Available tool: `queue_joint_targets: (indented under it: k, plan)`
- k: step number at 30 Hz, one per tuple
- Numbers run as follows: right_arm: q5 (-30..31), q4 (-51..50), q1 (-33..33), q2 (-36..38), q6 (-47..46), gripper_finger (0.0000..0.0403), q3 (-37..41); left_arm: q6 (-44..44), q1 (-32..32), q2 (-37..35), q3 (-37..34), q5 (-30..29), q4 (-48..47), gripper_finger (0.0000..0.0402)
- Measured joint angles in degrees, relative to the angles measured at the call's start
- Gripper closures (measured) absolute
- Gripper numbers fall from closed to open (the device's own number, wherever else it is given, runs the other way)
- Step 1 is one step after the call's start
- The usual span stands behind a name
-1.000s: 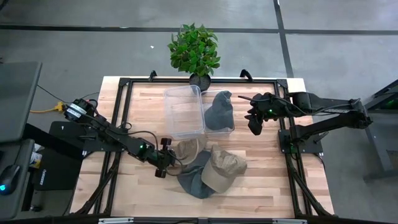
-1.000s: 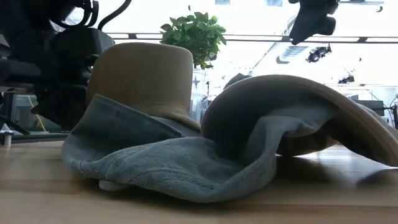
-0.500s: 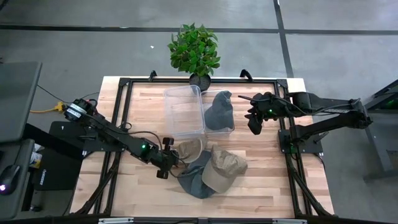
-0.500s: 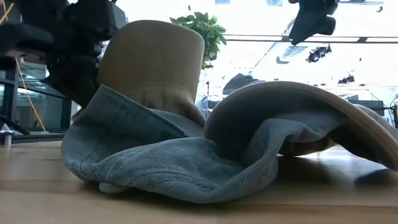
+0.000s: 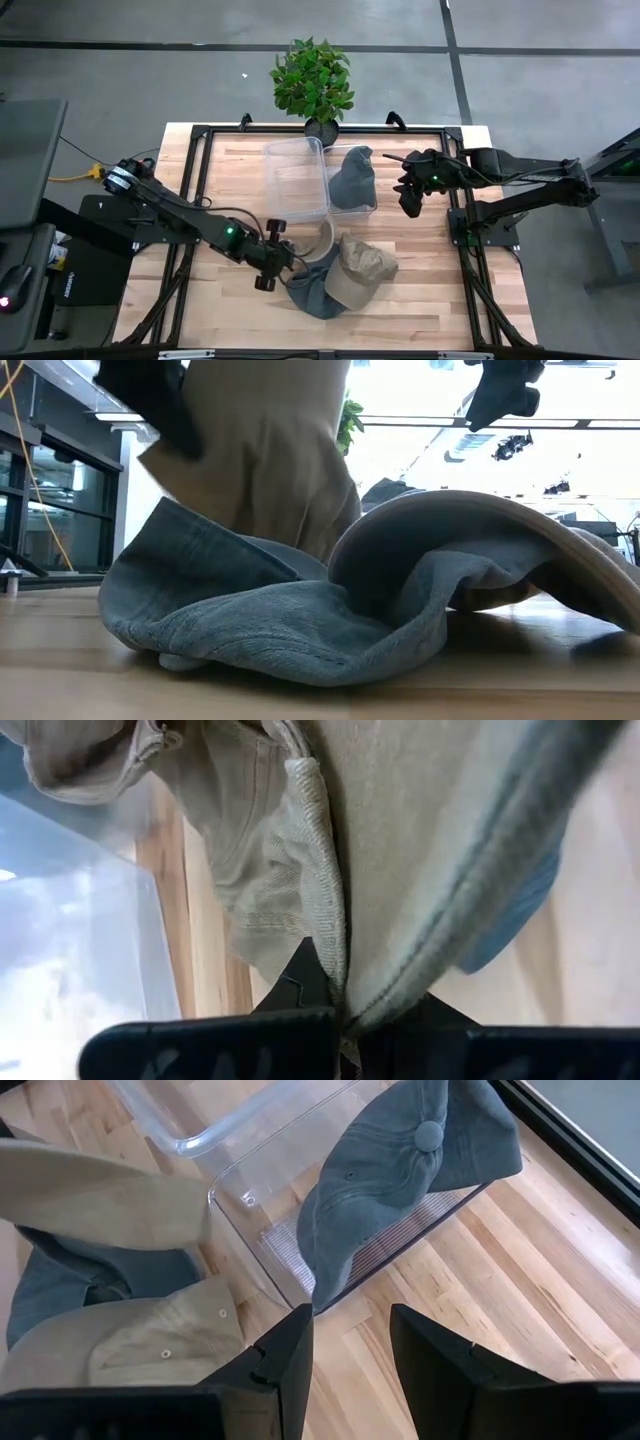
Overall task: Pick & Place hat
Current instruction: Put the left brown cap into the left transparent bin
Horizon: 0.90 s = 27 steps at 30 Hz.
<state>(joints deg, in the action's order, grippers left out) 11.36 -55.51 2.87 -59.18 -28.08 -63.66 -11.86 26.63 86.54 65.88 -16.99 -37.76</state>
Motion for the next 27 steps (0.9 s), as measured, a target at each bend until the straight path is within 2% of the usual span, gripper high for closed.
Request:
queue_joint_targets:
  k: [13,20,27]
  plan:
    - [-0.6,0.0,0.0,0.0,0.9,0.0272,0.0,-0.4,0.0,-0.2,13.4,0.3,-8.2,0.0402]
    - [-2.3,1.1,0.0,0.0,3.5,0.0272,0.0,-1.1,0.0,-0.2,19.3,4.7,-12.5,0.0401]
    - [-6.3,6.9,0.0,0.0,6.5,0.0272,0.0,-3.0,0.0,-0.4,22.6,9.1,-13.4,0.0401]
